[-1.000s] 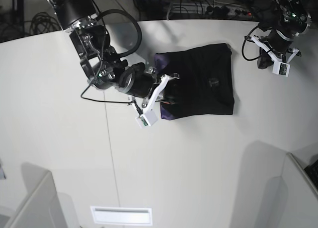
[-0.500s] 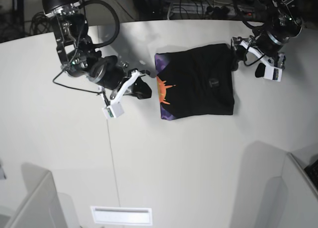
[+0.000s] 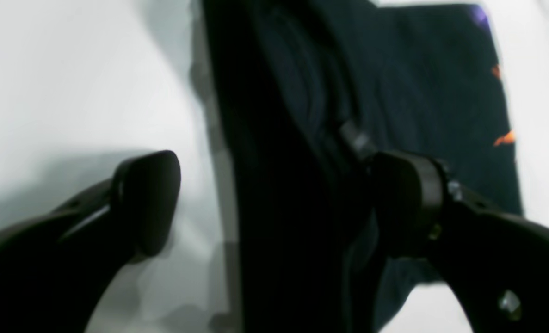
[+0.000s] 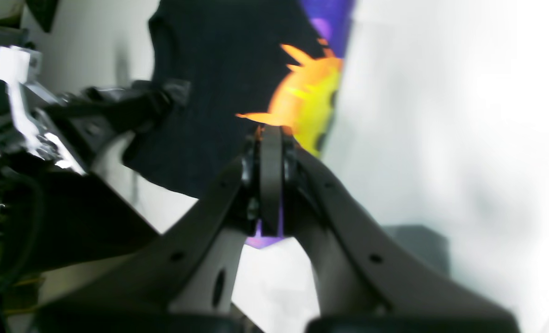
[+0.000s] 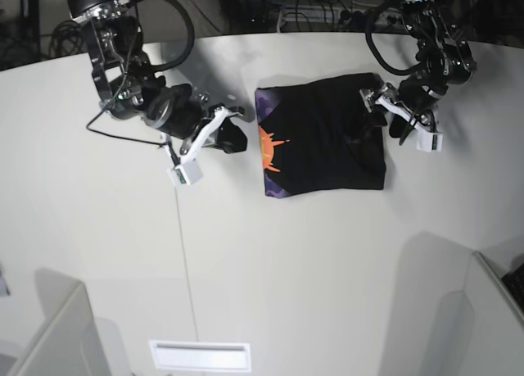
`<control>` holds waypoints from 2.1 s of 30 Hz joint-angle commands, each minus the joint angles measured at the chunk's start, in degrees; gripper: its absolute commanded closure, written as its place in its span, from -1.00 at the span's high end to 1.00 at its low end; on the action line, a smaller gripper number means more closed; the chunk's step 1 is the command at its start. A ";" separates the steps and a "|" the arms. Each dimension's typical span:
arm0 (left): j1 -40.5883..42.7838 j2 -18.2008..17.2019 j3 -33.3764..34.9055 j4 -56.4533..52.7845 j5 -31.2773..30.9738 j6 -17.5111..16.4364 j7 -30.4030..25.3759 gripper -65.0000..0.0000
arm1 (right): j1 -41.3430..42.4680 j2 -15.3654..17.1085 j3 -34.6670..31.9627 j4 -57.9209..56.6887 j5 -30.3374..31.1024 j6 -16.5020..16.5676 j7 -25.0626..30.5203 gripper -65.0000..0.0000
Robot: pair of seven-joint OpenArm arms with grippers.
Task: Fold the T-shirt properly
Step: 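Press the folded bundle flat with the right gripper and release it, then grasp the bundle with the left gripper and rotate it to square it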
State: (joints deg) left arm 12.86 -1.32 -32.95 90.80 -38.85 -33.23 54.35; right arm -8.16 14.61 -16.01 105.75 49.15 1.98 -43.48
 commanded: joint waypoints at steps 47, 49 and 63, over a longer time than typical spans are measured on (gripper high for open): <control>-22.31 -16.04 70.80 0.40 39.60 -0.04 1.08 -1.00 | -19.40 2.93 37.42 0.75 0.39 5.54 1.42 -1.00; -24.07 -16.22 74.49 0.40 39.60 -0.04 0.99 -1.00 | -20.01 2.93 37.42 0.75 0.39 5.54 1.42 -1.00; -36.29 -16.22 92.60 0.32 38.98 -0.13 0.73 -1.00 | -20.63 -4.02 37.50 0.75 0.39 5.54 1.51 -1.00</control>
State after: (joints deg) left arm -22.90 -17.52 59.72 90.76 1.21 -32.73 55.18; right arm -28.64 10.11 21.17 105.65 48.90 7.07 -42.85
